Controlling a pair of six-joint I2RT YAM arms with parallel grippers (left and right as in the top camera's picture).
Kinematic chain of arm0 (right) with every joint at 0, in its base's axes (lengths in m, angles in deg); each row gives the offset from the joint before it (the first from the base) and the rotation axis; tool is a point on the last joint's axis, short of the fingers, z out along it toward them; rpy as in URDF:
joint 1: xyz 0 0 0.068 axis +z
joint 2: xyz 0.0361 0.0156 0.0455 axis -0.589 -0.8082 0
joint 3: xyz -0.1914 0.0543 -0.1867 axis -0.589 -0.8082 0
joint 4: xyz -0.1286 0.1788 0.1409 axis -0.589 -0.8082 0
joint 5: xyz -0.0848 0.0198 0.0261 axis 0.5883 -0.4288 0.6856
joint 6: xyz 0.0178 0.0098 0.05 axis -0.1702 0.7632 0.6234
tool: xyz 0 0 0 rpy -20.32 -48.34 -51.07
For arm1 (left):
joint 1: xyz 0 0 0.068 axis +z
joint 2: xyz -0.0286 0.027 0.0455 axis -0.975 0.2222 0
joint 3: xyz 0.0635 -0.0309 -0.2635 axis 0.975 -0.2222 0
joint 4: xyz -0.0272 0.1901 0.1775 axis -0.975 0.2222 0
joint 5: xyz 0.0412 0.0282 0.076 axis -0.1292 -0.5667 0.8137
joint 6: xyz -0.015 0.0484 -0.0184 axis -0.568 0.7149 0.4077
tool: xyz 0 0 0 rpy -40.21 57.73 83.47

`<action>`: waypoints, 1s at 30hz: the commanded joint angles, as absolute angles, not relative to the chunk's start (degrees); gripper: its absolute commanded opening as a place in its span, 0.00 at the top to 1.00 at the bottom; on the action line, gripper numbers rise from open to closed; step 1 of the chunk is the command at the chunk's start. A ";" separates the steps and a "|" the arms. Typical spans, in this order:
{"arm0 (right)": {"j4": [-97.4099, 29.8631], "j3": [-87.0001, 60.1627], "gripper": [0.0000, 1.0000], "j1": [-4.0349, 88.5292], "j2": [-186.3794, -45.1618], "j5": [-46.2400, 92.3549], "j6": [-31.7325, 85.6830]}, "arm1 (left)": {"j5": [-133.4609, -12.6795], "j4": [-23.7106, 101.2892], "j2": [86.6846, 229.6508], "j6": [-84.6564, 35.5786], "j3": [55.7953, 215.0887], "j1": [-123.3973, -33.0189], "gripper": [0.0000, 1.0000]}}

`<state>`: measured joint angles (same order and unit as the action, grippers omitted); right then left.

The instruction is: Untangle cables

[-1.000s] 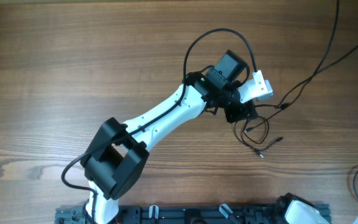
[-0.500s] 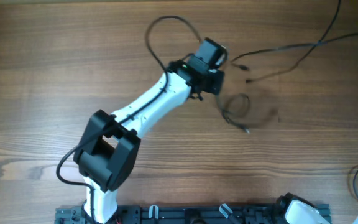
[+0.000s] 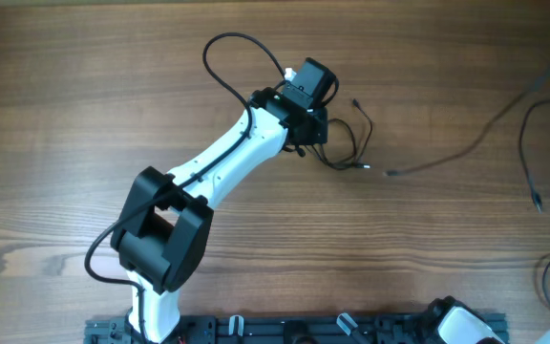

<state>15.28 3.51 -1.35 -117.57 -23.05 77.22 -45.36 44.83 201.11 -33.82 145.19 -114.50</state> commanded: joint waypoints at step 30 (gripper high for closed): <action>-34.68 3.75 0.95 -14.61 -144.46 20.51 37.40 | -46.03 45.55 201.74 -33.55 145.47 -116.05 0.96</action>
